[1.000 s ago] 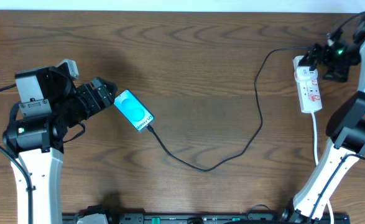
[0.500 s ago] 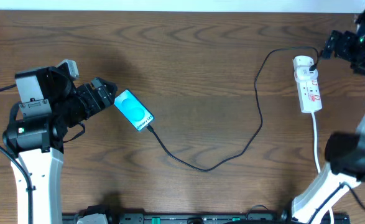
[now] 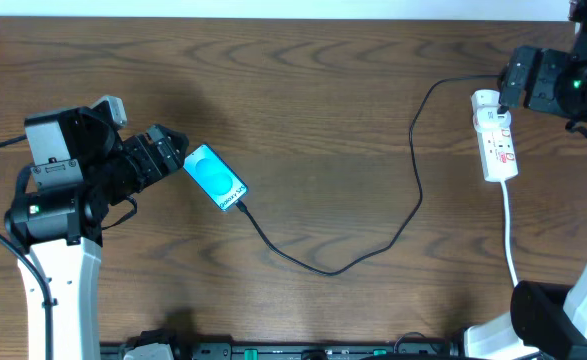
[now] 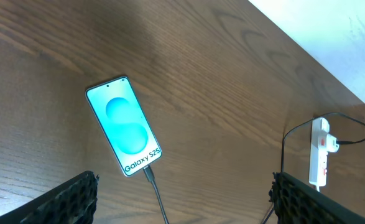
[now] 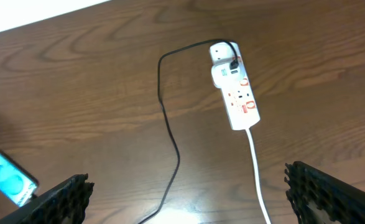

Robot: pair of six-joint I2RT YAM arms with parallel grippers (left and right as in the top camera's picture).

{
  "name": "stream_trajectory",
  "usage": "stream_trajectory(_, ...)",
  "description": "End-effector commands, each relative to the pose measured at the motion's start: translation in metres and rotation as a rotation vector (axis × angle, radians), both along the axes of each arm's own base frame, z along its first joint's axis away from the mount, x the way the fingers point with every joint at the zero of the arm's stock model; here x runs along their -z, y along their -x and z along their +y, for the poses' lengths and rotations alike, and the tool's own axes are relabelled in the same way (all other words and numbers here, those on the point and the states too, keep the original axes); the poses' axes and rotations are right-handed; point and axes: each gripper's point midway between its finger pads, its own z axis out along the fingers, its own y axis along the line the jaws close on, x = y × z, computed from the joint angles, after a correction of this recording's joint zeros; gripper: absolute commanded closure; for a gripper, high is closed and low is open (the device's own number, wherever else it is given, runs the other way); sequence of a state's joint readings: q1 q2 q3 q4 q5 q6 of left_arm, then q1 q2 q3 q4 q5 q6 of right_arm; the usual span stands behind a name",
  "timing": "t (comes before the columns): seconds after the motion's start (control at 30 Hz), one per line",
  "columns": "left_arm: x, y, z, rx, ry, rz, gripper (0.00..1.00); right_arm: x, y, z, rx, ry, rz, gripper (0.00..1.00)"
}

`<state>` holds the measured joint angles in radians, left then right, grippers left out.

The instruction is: Plug charger to phone and switch on socket

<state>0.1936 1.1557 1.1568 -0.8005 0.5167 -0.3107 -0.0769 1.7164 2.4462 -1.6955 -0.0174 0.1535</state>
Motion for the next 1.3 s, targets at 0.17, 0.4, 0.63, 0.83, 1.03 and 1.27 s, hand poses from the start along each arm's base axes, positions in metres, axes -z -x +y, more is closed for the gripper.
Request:
stream_trajectory(0.17, -0.001, -0.001, 0.002, -0.004, -0.007, -0.002, 0.11, 0.003, -0.002, -0.003, 0.025, 0.015, 0.01, 0.01)
stream_trajectory(0.4, -0.001, -0.001, 0.002, -0.004, -0.007, -0.002, 0.11, 0.003, -0.002, -0.003, 0.025, 0.015, 0.01, 0.01)
stream_trajectory(0.63, -0.001, -0.001, 0.002, -0.004, -0.007, -0.002, 0.11, 0.003, -0.002, -0.003, 0.025, 0.015, 0.01, 0.01)
stream_trajectory(0.83, 0.002, 0.002, 0.001, -0.004, -0.004, 0.014, 0.11, 0.003, -0.002, -0.003, 0.025, 0.015, 0.01, 0.01)
stream_trajectory(1.03, 0.021, 0.03, 0.017, -0.081, -0.131, 0.137, 0.11, 0.003, -0.002, -0.003, 0.025, 0.015, 0.01, 0.01)
stream_trajectory(1.27, 0.011, 0.049, 0.011, -0.087, -0.318, -0.033, 0.11, 0.003, -0.002, -0.003, 0.025, 0.015, 0.01, 0.01)
